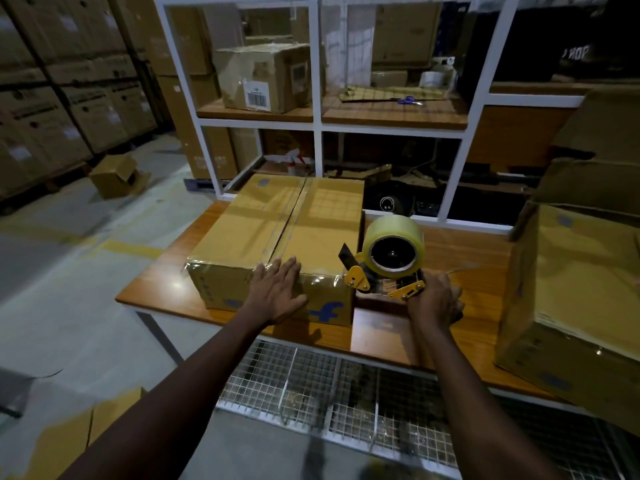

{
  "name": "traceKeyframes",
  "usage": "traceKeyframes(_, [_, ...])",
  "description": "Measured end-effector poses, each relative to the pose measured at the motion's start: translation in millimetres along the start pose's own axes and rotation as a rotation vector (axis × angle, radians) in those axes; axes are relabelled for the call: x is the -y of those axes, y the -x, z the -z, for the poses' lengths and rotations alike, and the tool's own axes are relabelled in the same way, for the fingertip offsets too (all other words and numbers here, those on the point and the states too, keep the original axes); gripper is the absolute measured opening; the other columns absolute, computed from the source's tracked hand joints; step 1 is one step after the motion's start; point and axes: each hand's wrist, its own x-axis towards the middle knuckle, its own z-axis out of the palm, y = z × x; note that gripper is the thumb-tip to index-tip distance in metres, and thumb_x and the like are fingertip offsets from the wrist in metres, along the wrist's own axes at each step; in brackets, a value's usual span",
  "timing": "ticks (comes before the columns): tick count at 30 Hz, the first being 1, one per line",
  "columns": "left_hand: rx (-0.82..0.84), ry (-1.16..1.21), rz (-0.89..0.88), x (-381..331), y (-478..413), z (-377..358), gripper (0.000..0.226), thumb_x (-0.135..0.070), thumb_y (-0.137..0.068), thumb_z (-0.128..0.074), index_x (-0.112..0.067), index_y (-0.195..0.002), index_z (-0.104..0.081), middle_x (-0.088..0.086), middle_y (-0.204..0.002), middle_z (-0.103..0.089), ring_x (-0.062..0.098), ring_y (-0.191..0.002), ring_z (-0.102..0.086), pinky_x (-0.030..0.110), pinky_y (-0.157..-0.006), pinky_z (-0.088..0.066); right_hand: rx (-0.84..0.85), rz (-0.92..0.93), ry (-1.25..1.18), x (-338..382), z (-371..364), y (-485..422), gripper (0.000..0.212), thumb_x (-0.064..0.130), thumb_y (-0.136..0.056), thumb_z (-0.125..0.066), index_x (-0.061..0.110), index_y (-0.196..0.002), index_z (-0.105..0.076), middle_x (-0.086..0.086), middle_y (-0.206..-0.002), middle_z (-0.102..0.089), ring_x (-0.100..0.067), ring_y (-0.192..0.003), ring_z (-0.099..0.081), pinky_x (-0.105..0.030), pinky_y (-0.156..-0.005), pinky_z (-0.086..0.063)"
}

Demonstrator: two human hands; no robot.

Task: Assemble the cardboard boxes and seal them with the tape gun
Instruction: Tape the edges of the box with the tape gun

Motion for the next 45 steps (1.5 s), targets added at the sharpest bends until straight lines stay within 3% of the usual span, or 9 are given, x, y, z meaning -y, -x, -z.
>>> traceKeyframes(5, [0.052, 0.028, -0.097, -33.5, -15.5, 11.5, 0.1, -0.071, -0.074, 0.001, -0.017, -0.158, 0.002, 0.004, -0.165, 0.007, 0.027, -0.152, 0.001, 0.051, -0.121, -0.003, -0.03, 0.016, -0.011, 0.9, -3.8, -0.5, 0.016, 0.028, -0.087, -0.067, 0.027, -0.103, -0.069, -0.006, -0.119, -0.054, -0.037, -0.116, -0.039, -0.049, -0.095, -0.032])
traceKeyframes(11, [0.083, -0.043, -0.12, -31.8, -19.8, 0.2, 0.094, -0.071, -0.08, -0.008, -0.02, -0.157, 0.009, 0.002, -0.165, 0.013, 0.029, -0.152, 0.005, 0.048, -0.122, -0.004, -0.026, 0.001, -0.055, -3.5, 1.5, 8.1, 0.013, 0.029, -0.086, -0.067, 0.027, -0.1, -0.069, -0.01, -0.127, -0.053, -0.037, -0.119, -0.038, -0.048, -0.095, -0.031])
traceKeyframes(14, [0.076, -0.034, -0.128, -31.0, -19.7, 1.2, 0.101, -0.074, -0.072, 0.001, -0.02, -0.157, 0.007, 0.002, -0.165, 0.012, 0.029, -0.152, 0.004, 0.048, -0.122, -0.005, -0.06, 0.001, -0.062, -24.2, 7.4, 12.6, 0.013, 0.033, -0.085, -0.068, 0.027, -0.096, -0.067, -0.011, -0.126, -0.053, -0.038, -0.115, -0.041, -0.049, -0.092, -0.033])
traceKeyframes(18, [0.076, -0.005, -0.121, -33.8, -20.3, 0.8, 0.104, -0.074, -0.069, 0.003, -0.02, -0.158, 0.006, 0.002, -0.165, 0.01, 0.029, -0.152, 0.003, 0.048, -0.122, -0.004, -0.063, -0.038, -0.028, -45.6, -0.6, 19.8, 0.014, 0.038, -0.082, -0.07, 0.028, -0.087, -0.061, -0.005, -0.106, -0.051, -0.036, -0.105, -0.042, -0.05, -0.089, -0.037])
traceKeyframes(27, [0.094, -0.008, -0.104, -42.9, -18.7, -0.3, 0.11, -0.077, -0.064, 0.004, -0.018, -0.156, 0.012, 0.003, -0.164, 0.017, 0.035, -0.151, 0.01, 0.054, -0.12, 0.001, -0.031, -0.116, -0.14, -22.2, -31.8, 32.9, 0.008, 0.03, -0.088, -0.064, 0.023, -0.086, -0.062, -0.007, -0.11, -0.05, -0.036, -0.1, -0.038, -0.052, -0.083, -0.036])
traceKeyframes(34, [0.091, 0.012, -0.085, -46.3, -21.7, -2.3, 0.105, -0.076, -0.075, -0.012, -0.015, -0.157, 0.01, 0.004, -0.164, 0.017, 0.038, -0.15, 0.01, 0.058, -0.119, 0.001, 0.028, -0.317, -0.07, -2.4, -28.8, 53.6, 0.021, 0.047, -0.092, -0.055, 0.027, -0.089, -0.06, -0.005, -0.118, -0.045, -0.04, -0.105, -0.04, -0.058, -0.091, -0.038])
traceKeyframes(39, [0.075, 0.007, -0.087, -45.6, -22.5, -5.0, 0.104, -0.075, -0.076, -0.014, -0.014, -0.157, 0.007, 0.004, -0.165, 0.014, 0.04, -0.15, 0.008, 0.059, -0.118, 0.001, 0.17, -0.5, -0.076, 5.8, -32.1, 70.0, 0.025, 0.034, -0.091, -0.063, 0.022, -0.113, -0.062, -0.011, -0.135, -0.044, -0.044, -0.117, -0.039, -0.055, -0.1, -0.034])
traceKeyframes(42, [0.064, 0.016, -0.095, -44.5, -21.3, -5.6, 0.104, -0.075, -0.076, -0.015, -0.014, -0.158, 0.006, 0.005, -0.165, 0.012, 0.04, -0.15, 0.007, 0.059, -0.118, 0.0, 0.208, -0.464, -0.021, 2.3, -32.8, 69.8, 0.017, 0.027, -0.089, -0.067, 0.015, -0.1, -0.063, -0.009, -0.127, -0.049, -0.041, -0.115, -0.041, -0.052, -0.096, -0.038])
traceKeyframes(45, [0.072, 0.032, -0.098, -41.5, -21.0, -4.4, 0.103, -0.075, -0.076, -0.014, -0.016, -0.158, 0.006, 0.004, -0.165, 0.012, 0.039, -0.15, 0.007, 0.058, -0.118, 0.0, 0.22, -0.475, 0.05, -17.0, -30.3, 68.7, 0.024, 0.041, -0.081, -0.076, 0.024, -0.083, -0.058, -0.007, -0.119, -0.051, -0.038, -0.112, -0.043, -0.053, -0.093, -0.041])
